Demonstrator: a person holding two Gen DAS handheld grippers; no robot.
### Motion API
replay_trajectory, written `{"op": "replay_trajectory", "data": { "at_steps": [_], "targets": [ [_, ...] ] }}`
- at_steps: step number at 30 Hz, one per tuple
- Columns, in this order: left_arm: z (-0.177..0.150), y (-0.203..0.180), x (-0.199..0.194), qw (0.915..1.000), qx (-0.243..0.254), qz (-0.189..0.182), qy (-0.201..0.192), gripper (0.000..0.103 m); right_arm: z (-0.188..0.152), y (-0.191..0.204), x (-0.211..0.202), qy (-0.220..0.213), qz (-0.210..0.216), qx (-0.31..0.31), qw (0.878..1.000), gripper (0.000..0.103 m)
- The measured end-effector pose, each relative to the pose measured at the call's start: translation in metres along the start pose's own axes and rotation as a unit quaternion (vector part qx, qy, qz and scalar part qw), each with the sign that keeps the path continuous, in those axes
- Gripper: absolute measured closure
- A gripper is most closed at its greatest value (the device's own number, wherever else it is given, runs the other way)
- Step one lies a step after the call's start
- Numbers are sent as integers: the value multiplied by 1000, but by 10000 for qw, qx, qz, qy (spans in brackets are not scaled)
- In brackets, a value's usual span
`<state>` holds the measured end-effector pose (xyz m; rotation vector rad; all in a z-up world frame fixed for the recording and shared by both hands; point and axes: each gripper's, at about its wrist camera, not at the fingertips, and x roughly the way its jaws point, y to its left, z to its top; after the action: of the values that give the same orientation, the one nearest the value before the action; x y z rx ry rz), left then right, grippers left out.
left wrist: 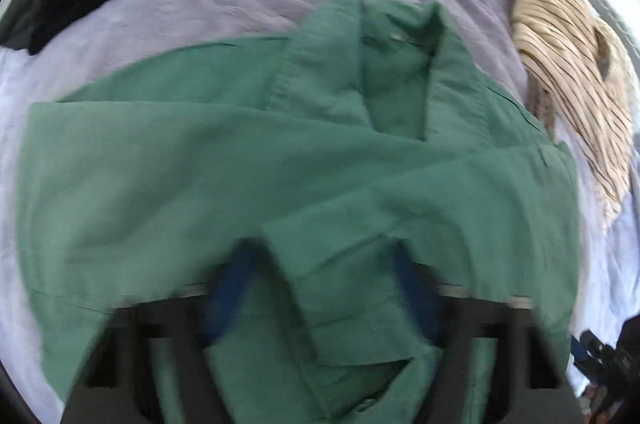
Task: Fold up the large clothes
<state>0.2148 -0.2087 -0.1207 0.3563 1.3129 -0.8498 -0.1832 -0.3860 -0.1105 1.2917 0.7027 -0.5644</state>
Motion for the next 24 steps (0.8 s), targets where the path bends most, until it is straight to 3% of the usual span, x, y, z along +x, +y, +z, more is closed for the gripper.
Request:
{"op": "replay_trajectory", "data": {
  "at_steps": [1,2,4,8,13,15,22,24],
  "targets": [
    [-1,-2,2,9998,73,168,-12,62,-1,2,1,-3,-7,-28,10000,49],
    [-1,-2,1,9997,104,209,-53,80,-1,6,3,-1,-15,-72,10000,49],
    [2,2,-6,9999,1,79,-127,85,-2,13,4,1,-61,-138,9999,49],
    [17,-1,-34,9973,344,40,-651,85,-5,23,1,-46,-165,-317,9994,49],
    [34,7,-8,9959,543,474,-540,85,-4,26,6,-42,-239,-406,9989,49],
    [35,13,-5,9969,404,432,-519,84,-4,29,8,-45,-279,-449,9986,49],
    [14,16,-40,9948,378,727,-607,82,6,45,-4,-285,-423,-813,9954,49],
    [9,16,-49,9952,355,641,-651,82,12,52,-6,-311,-374,-933,9944,51]
  ]
}}
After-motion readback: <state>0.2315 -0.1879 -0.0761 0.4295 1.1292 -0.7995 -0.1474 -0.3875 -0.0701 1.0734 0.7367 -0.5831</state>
